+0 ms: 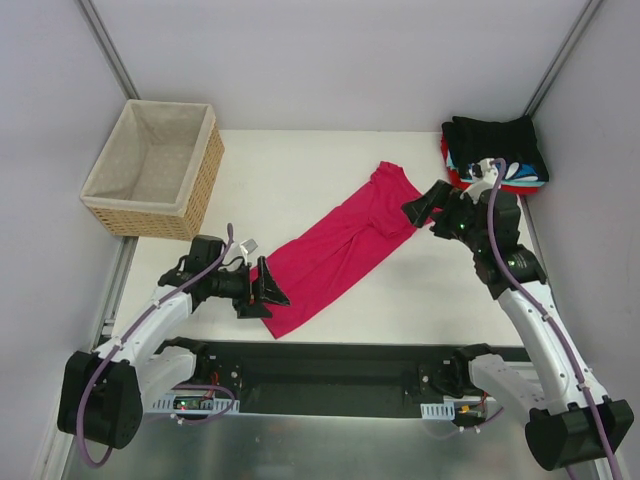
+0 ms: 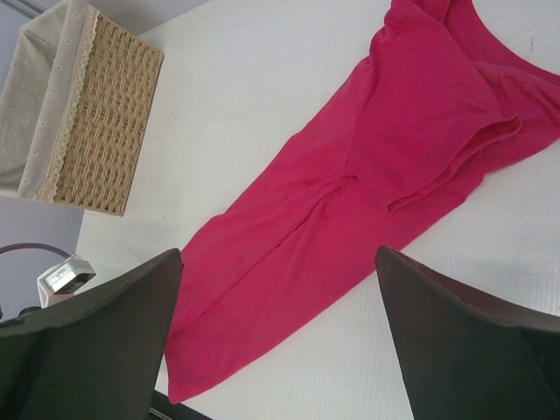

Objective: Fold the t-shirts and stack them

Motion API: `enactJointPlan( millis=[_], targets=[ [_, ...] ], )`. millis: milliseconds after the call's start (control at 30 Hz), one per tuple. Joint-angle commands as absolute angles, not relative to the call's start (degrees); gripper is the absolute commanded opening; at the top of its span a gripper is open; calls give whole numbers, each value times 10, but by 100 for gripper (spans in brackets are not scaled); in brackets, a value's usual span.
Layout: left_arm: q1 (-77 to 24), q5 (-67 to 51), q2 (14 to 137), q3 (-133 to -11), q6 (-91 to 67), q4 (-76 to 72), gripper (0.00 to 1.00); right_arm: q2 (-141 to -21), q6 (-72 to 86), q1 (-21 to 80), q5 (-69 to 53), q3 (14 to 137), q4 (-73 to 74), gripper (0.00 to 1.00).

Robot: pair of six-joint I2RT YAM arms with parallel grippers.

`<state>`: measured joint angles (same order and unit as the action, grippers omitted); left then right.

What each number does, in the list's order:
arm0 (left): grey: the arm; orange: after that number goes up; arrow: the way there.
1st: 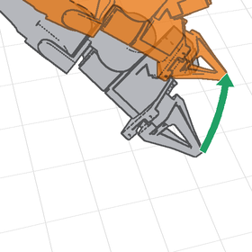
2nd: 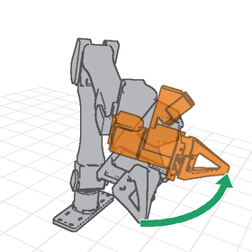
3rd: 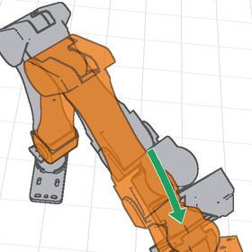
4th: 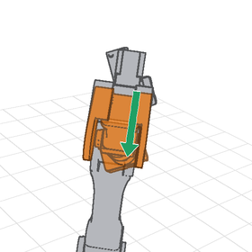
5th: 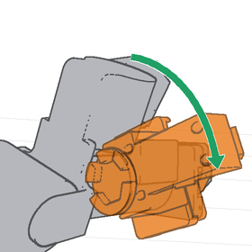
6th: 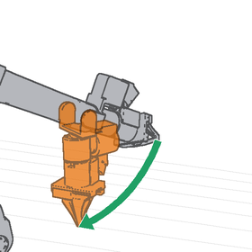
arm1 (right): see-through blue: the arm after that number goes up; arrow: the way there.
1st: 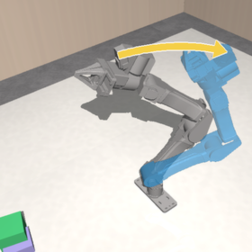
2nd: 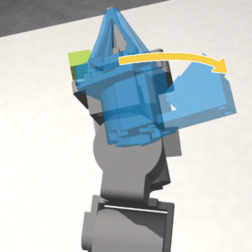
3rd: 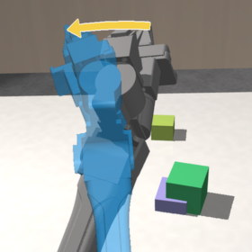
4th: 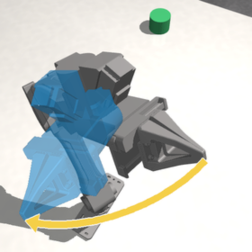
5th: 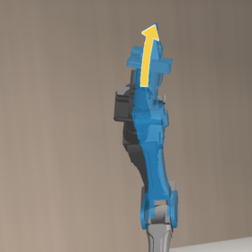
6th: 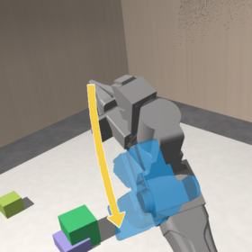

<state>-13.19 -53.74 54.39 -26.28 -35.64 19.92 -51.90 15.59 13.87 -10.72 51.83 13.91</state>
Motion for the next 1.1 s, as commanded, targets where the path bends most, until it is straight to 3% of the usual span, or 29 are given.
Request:
enactJointPlan(
  millis=[0,433,1067],
  targets=[
    [-144,-502,568,-260,-371,192,88,-512,145,142,-100,513,132,97],
    [-207,-376,628,-272,-382,175,89,-510,141,140,-103,485,122,97],
    [-351,-347,784,-297,-462,32,88,-486,130,104,-121,461,140,97]
  ],
)
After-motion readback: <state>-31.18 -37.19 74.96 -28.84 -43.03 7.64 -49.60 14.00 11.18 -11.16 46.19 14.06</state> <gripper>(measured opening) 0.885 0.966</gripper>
